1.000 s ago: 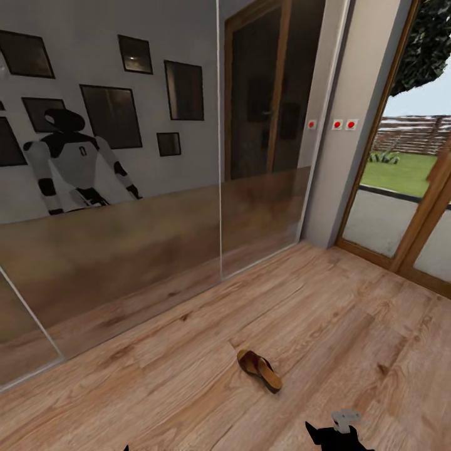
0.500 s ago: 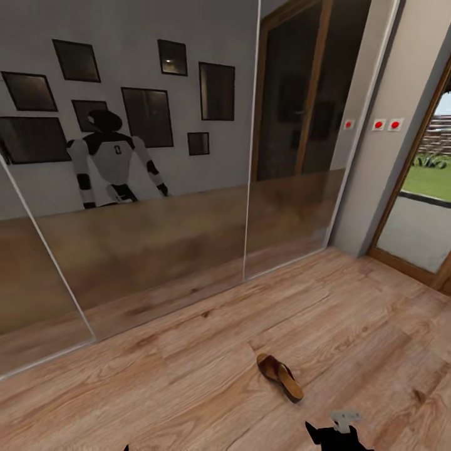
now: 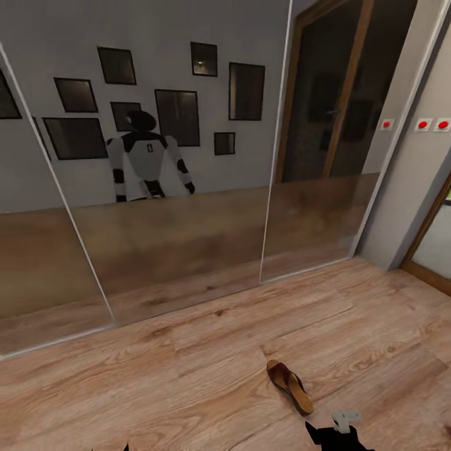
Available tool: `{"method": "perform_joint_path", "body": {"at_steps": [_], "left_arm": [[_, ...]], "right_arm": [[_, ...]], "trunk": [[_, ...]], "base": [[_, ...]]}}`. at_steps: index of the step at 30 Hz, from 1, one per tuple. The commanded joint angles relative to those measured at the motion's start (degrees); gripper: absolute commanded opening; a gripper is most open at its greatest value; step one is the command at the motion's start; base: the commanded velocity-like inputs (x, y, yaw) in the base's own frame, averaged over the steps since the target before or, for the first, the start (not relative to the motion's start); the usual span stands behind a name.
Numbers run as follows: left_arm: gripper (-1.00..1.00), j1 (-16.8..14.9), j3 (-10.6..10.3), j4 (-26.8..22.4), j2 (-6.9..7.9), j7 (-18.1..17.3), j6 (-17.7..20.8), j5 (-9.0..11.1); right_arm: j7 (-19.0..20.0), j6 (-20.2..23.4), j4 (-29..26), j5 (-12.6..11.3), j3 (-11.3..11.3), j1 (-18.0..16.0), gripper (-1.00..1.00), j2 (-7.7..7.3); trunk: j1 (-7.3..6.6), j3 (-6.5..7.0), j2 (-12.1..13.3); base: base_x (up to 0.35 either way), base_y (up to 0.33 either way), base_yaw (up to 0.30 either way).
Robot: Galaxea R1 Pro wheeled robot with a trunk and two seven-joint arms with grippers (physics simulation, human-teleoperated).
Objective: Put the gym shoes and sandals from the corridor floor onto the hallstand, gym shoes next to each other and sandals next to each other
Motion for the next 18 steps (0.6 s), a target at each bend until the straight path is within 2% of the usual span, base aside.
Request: {"method": "perform_joint_path", "body": {"at_steps": [1,11,18], "left_arm": [[1.00,-0.1,0.3,0.1,-0.01,-0.6,0.0,0.3],[1.00,-0.1,0.3,0.1,-0.02,-0.6,0.0,0.3],[1.00,-0.1,0.3,0.1,-0.01,-0.6,0.0,0.3]], "right_arm": [[0.4,0.0,0.0,-0.5,-0.1,0.0,1.00,-0.02],[0.4,0.0,0.0,-0.5,-0.1,0.0,1.00,-0.03],[0.4,0.0,0.0,-0.5,-0.1,0.0,1.00,-0.03]], "trunk": [[-0.01,-0.05,0.0],[-0.01,-0.05,0.0],[-0.01,-0.05,0.0]], "base": [[0.000,-0.257,0.277],[-0.001,-0.264,0.277],[-0.117,-0.259,0.217]]}}
